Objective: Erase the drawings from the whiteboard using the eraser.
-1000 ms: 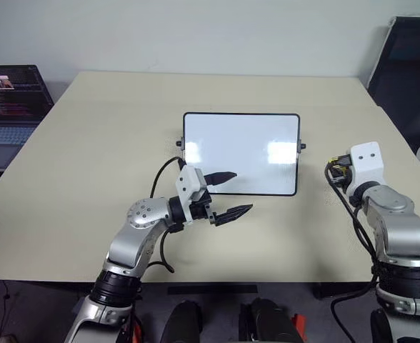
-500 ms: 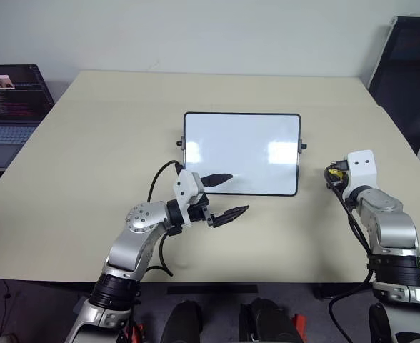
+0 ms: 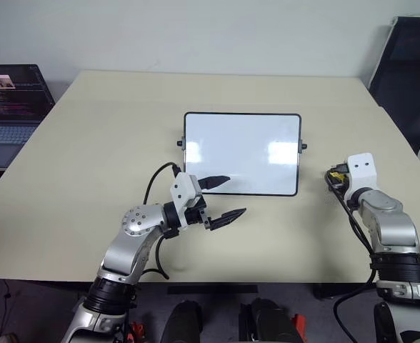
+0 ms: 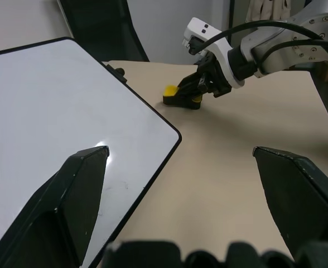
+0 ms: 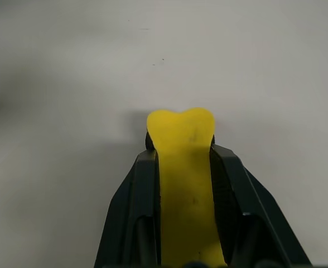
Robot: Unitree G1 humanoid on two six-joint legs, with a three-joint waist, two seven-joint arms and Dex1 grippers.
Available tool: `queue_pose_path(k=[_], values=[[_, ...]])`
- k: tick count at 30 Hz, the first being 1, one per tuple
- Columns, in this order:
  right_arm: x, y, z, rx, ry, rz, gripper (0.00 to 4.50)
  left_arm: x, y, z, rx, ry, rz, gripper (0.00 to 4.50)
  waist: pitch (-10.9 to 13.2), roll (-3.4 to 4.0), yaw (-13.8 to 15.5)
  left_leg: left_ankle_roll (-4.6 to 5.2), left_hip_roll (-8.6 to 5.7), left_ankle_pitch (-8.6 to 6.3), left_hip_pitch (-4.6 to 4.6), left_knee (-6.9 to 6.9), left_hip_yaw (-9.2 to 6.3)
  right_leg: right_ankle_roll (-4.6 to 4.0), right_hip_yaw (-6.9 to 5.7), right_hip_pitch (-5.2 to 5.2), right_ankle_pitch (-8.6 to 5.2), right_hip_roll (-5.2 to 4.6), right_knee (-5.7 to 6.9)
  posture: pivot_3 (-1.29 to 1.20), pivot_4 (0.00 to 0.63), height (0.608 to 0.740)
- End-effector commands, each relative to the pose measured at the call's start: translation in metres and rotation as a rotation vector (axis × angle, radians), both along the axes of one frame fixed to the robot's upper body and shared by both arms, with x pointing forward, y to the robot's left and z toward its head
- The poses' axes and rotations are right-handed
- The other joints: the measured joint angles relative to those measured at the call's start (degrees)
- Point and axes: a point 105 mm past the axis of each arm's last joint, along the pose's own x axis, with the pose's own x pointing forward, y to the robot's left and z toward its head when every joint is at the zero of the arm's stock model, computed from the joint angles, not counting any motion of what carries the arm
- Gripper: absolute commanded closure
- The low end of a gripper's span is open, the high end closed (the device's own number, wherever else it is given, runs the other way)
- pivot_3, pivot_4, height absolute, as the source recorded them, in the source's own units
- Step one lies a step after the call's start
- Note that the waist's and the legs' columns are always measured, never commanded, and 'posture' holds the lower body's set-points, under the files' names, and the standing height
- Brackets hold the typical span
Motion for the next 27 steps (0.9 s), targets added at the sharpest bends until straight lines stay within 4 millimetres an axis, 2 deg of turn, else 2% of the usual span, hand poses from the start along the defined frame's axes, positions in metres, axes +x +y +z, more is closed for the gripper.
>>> queue_pose_path(k=[1,10,20,27], values=[[-0.0007,-0.0107,0.0130,0.021,-0.037,-0.030,3.59,-0.0025,0.0001,0.0135,-0.021,-0.051,-0.007,0.00,0.0,0.00,0.0,0.00,0.00,0.00,0.00,0.00,0.00,0.00,0.00,0.00,0.00,0.00,0.00,0.00,0.150,0.740],[0.0001,-0.0108,0.0089,0.109,-0.006,-0.052,3.59,-0.0019,0.0012,0.0143,-0.019,-0.055,-0.008,0.00,0.0,0.00,0.0,0.00,0.00,0.00,0.00,0.00,0.00,0.00,-0.01,0.00,0.00,0.00,0.00,0.00,0.150,0.740],[0.0021,-0.0130,0.0182,0.164,-0.006,-0.053,3.59,-0.0022,-0.0006,0.0165,-0.022,-0.056,-0.006,0.00,0.0,0.00,0.0,0.00,0.00,0.00,0.00,0.00,0.00,0.00,0.00,0.00,0.00,0.00,0.01,0.00,0.150,0.740],[0.0034,-0.0125,0.0171,0.188,0.004,-0.056,3.59,-0.0027,-0.0026,0.0188,-0.025,-0.058,-0.008,0.00,0.0,0.00,0.0,0.00,0.00,0.00,-0.01,0.00,0.00,-0.01,0.00,0.00,0.00,0.00,0.01,0.00,0.150,0.740]])
